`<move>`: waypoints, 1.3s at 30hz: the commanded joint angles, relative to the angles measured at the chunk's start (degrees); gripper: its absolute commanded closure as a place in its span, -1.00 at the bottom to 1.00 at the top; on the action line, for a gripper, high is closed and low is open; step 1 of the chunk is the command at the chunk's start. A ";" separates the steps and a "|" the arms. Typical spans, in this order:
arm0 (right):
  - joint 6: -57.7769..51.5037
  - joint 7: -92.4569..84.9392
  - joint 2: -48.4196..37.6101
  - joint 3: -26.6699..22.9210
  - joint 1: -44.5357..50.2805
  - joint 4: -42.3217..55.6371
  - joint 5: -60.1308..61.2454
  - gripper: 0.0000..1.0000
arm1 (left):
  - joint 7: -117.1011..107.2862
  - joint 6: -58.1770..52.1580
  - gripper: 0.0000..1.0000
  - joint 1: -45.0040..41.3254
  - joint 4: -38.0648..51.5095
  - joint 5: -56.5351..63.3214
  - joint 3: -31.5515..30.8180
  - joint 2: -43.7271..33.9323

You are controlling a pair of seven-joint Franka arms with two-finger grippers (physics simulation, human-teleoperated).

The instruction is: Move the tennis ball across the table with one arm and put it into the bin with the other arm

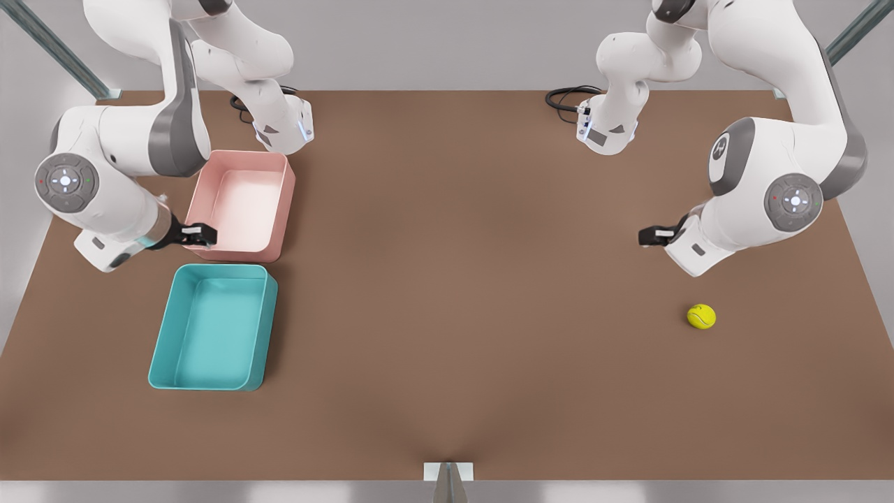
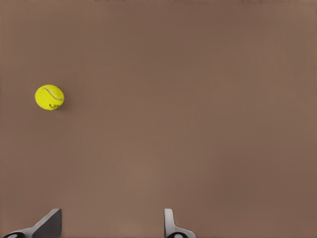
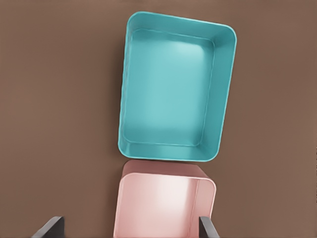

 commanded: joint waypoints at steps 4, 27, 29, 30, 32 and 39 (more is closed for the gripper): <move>2.93 1.64 0.05 -0.29 0.47 0.03 0.76 -1.00 | 0.62 4.01 -0.79 0.79 0.37 0.70 0.33 3.27; -0.68 1.91 1.72 -4.78 1.61 1.08 7.62 -1.00 | 144.94 39.87 0.57 19.87 -3.85 -0.79 11.50 28.42; -0.68 1.82 1.72 -4.78 1.61 1.08 7.62 -1.00 | 133.87 43.91 0.57 19.60 -7.88 7.20 9.48 26.49; -0.68 1.82 1.81 -4.78 1.61 1.08 7.62 -1.00 | 131.05 45.58 0.57 19.60 -9.56 7.29 9.48 26.31; -0.76 1.47 1.81 -4.86 1.52 1.08 7.71 -1.00 | 127.01 46.91 0.57 19.60 -10.26 8.79 8.95 26.48; -0.76 1.21 1.98 -5.22 1.26 1.17 7.71 -1.00 | 108.90 46.99 0.57 19.69 -13.78 8.96 8.95 27.19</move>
